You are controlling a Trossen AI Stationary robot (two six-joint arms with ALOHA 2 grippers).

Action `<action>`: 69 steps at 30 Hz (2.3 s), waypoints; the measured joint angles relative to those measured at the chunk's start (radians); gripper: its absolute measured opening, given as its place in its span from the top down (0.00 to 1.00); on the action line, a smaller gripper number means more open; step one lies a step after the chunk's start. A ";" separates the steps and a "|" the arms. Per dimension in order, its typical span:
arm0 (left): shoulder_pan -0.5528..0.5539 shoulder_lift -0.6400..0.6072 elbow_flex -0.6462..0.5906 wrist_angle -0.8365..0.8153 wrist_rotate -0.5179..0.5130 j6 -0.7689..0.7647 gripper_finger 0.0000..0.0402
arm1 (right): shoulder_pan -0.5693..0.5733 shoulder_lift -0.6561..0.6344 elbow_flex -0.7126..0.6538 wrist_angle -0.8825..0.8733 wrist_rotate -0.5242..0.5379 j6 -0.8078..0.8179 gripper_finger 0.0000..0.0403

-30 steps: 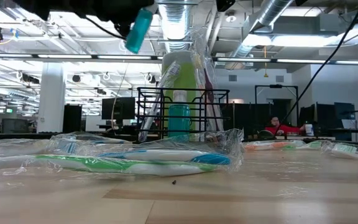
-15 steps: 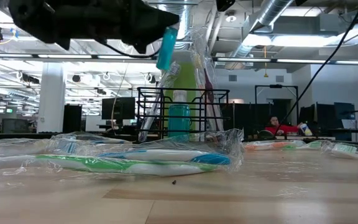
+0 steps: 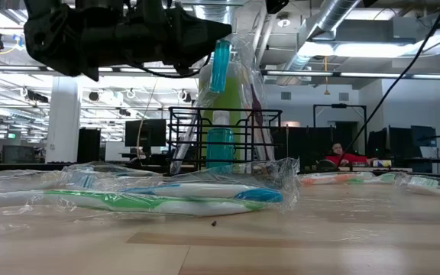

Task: Pick & Place toothbrushing station
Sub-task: Put the mouthwash into the the wire organizer

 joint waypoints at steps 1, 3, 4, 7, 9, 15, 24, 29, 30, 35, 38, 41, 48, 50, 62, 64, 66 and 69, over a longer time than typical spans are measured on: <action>0.000 0.011 0.006 0.000 -0.001 0.000 0.77 | 0.000 0.000 0.000 0.000 0.000 -0.001 0.72; 0.000 0.039 0.026 0.001 -0.001 0.000 0.77 | 0.000 0.000 0.000 0.000 0.000 -0.001 0.72; 0.000 0.052 0.037 0.001 -0.001 0.000 0.77 | 0.000 0.000 0.000 0.000 0.000 -0.001 0.72; 0.000 0.095 0.068 0.004 -0.002 0.006 0.77 | 0.000 0.000 0.000 -0.001 0.000 -0.001 0.72; 0.000 0.116 0.083 0.004 -0.008 0.008 0.77 | 0.000 0.000 0.000 -0.002 0.000 -0.001 0.72; 0.000 0.165 0.108 0.009 -0.023 0.010 0.77 | 0.000 0.000 0.000 -0.013 0.000 -0.001 0.72; 0.006 0.187 0.112 0.012 -0.028 0.003 0.77 | 0.000 0.000 0.000 -0.016 0.000 -0.003 0.72; 0.018 0.187 0.112 0.012 -0.027 0.002 0.77 | 0.000 0.000 0.000 -0.016 0.000 -0.008 0.72; 0.020 0.187 0.112 0.013 -0.028 0.001 0.77 | 0.000 0.000 0.000 -0.016 0.000 -0.009 0.72; 0.020 0.187 0.112 0.012 -0.027 0.000 0.77 | 0.000 0.000 0.000 -0.016 0.000 -0.009 0.72; 0.020 0.187 0.112 0.004 -0.027 0.000 0.77 | 0.000 0.000 0.000 -0.016 0.000 -0.009 0.72; 0.020 0.187 0.112 0.003 -0.027 -0.005 0.77 | 0.000 0.000 0.000 -0.016 0.000 -0.009 0.72; 0.003 0.186 0.111 -0.028 -0.068 -0.007 0.77 | 0.000 0.000 0.000 -0.021 0.000 -0.009 0.72; 0.000 0.186 0.111 -0.037 -0.073 -0.008 0.77 | 0.000 0.000 0.000 -0.023 0.000 -0.009 0.72; -0.019 0.194 0.106 -0.047 -0.134 -0.025 0.77 | 0.000 0.000 0.000 -0.024 0.000 -0.011 0.72; -0.019 0.201 0.106 -0.044 -0.151 -0.024 0.77 | 0.000 0.000 0.000 -0.024 0.000 -0.011 0.72; -0.019 0.204 0.106 -0.053 -0.156 -0.024 0.77 | 0.000 0.000 0.000 -0.024 0.000 -0.011 0.72; -0.019 0.207 0.106 -0.047 -0.156 -0.024 0.77 | 0.000 0.000 0.000 -0.024 0.000 -0.008 0.72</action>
